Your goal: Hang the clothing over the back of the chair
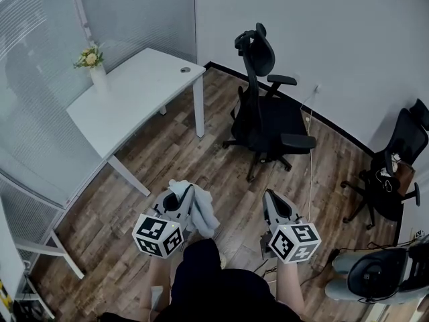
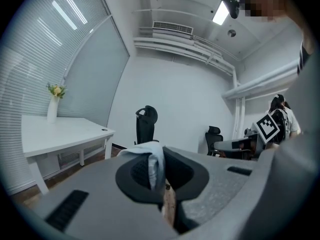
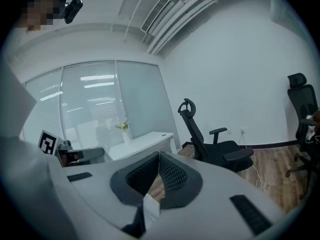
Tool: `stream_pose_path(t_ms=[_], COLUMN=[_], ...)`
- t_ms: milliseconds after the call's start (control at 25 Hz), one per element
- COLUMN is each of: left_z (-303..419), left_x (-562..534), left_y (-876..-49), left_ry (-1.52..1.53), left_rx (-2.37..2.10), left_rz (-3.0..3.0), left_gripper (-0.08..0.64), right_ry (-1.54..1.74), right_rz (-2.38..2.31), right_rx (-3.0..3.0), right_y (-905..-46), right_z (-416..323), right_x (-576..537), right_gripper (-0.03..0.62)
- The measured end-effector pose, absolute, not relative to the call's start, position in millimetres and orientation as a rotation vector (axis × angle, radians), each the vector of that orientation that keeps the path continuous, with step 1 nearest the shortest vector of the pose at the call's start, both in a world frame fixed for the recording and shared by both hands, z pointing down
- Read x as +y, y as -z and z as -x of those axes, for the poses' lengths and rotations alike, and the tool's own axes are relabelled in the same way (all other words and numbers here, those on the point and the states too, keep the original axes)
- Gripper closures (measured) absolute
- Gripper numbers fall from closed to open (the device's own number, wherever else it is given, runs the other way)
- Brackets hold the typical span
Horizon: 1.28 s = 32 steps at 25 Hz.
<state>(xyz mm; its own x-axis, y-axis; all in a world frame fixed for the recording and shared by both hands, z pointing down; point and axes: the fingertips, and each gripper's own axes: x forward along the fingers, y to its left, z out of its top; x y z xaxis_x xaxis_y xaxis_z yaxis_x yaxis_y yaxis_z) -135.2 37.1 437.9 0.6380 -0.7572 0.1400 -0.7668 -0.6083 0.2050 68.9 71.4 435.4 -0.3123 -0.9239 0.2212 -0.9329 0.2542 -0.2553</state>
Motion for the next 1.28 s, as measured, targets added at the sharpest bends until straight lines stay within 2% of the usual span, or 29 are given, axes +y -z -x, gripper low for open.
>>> stream_pose_path(t_ms=[440, 1280], left_z=[113.6, 36.7], left_x=[10.9, -180.1], left_y=[-446.2, -409.3], left_ry=[-0.079, -0.106], left_rx=[-1.181, -1.045], left_rz=[-2.631, -2.727], left_gripper=[0.543, 0.543], right_ry=[-0.579, -0.601], right_rz=[-1.825, -1.927], right_rx=[-2.461, -2.424], right_y=[-448.6, -421.8], right_z=[-70.6, -131.5], right_x=[46.1, -135.1], right_gripper=[0.563, 0.563])
